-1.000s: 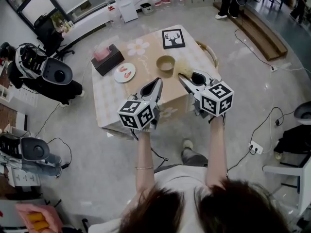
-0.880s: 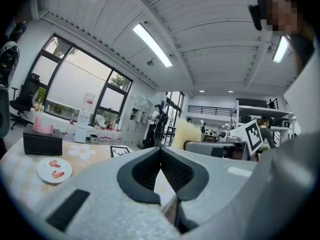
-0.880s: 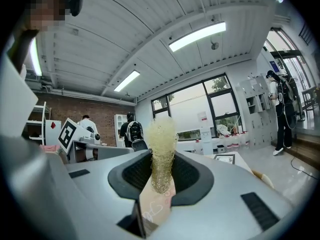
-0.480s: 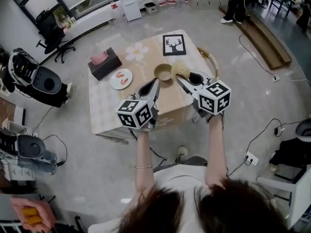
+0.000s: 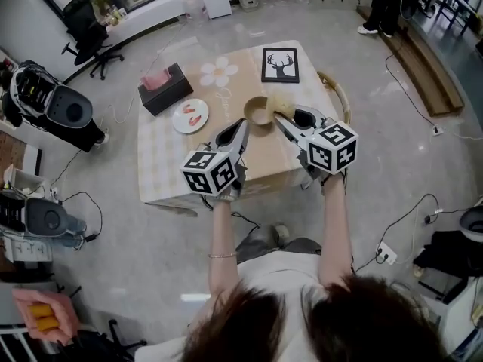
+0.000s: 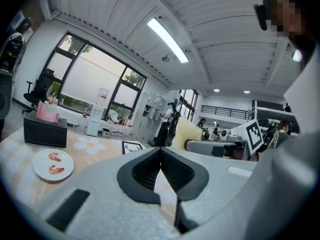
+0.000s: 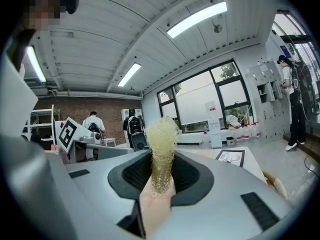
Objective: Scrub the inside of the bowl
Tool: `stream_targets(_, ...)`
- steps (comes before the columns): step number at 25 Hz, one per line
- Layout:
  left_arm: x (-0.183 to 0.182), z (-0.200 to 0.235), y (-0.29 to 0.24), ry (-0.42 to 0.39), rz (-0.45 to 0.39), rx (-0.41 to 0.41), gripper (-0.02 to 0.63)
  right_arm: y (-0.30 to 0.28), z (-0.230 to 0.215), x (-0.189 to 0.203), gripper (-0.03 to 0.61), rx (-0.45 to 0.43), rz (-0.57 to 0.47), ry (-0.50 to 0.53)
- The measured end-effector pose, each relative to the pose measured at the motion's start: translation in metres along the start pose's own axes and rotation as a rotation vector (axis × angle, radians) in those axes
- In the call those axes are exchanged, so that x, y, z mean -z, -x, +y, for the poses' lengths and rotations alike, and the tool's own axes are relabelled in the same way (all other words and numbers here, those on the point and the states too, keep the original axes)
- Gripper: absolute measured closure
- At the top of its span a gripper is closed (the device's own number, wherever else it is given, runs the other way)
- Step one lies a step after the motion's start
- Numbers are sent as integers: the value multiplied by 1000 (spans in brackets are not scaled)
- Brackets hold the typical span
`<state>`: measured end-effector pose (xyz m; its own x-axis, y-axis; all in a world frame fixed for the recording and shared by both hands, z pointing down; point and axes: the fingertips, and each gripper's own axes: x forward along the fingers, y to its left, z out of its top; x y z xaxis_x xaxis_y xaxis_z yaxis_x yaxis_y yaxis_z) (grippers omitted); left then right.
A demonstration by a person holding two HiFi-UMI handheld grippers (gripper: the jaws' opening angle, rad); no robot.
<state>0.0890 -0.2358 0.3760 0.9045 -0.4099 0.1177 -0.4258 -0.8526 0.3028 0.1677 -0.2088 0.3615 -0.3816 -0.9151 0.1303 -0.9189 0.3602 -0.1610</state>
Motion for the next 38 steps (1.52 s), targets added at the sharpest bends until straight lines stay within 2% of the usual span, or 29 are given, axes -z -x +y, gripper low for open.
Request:
stream_targets(6,0,23,-12,24,28,-16,601,-26,-4,2,483,-38,23,-8)
stream_targets(11,9,42,-29,48,63,5,601,-46,-19,9,483,-33,36,-39)
stream_targets(27,45,82,-68,134,169,79,601,-84,-57,40,483,47,75,-133)
stream_targets(32,64,79,-69,202,242,158,602,-91,-56,49,483,62,86,-145)
stream_targets(38,75,87,-69,270,252,149,602,-99,-63,59,483,60,113,-161)
